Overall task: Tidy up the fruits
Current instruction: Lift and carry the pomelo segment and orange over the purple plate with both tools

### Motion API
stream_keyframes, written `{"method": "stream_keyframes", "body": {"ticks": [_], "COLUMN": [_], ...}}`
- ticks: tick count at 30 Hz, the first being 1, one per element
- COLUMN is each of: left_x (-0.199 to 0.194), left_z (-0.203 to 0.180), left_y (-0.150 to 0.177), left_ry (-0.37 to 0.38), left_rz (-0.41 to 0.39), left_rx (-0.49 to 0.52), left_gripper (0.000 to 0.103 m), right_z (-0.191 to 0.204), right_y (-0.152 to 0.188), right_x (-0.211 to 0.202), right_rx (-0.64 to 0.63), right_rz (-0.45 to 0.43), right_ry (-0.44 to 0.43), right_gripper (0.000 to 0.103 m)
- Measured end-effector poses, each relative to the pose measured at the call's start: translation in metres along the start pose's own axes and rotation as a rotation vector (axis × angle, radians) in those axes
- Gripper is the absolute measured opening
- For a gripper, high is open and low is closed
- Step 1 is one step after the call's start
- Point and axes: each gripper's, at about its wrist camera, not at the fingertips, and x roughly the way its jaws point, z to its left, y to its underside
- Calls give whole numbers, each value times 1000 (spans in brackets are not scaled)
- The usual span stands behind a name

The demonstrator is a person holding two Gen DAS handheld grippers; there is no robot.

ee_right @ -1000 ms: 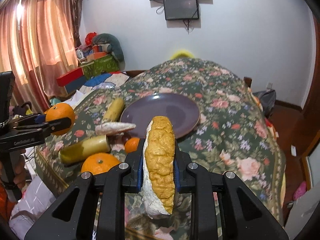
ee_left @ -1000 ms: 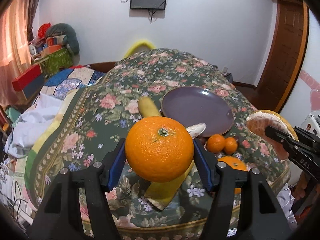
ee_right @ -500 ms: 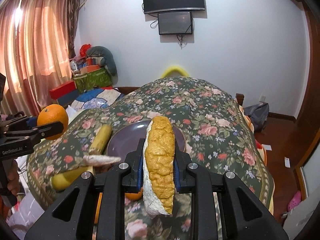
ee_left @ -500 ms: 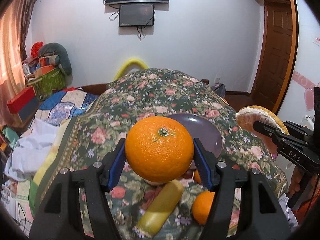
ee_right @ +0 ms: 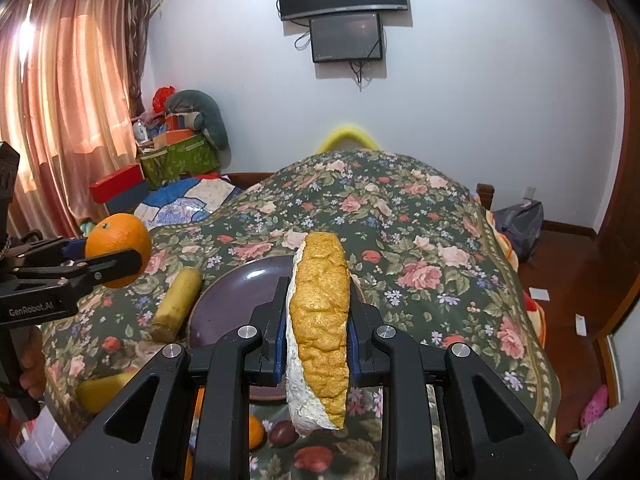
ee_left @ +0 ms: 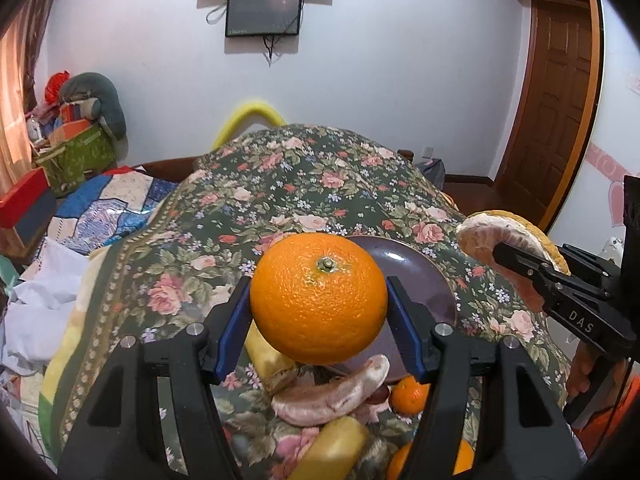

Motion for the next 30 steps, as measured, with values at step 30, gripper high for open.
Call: {"method": "stream_keyframes", "body": {"ticks": [30], "left_x": [116], "left_z": [-10], "left_y": [-7], "left_ry": [40], "left_rz": [259], "left_rx": [64], "left_gripper": [64], "right_z": [-9], "right_y": [8], "right_x": [100], "right_rx": [48], "right_rz": [232], "right_ry": [-74], "right_gripper": [21]}}
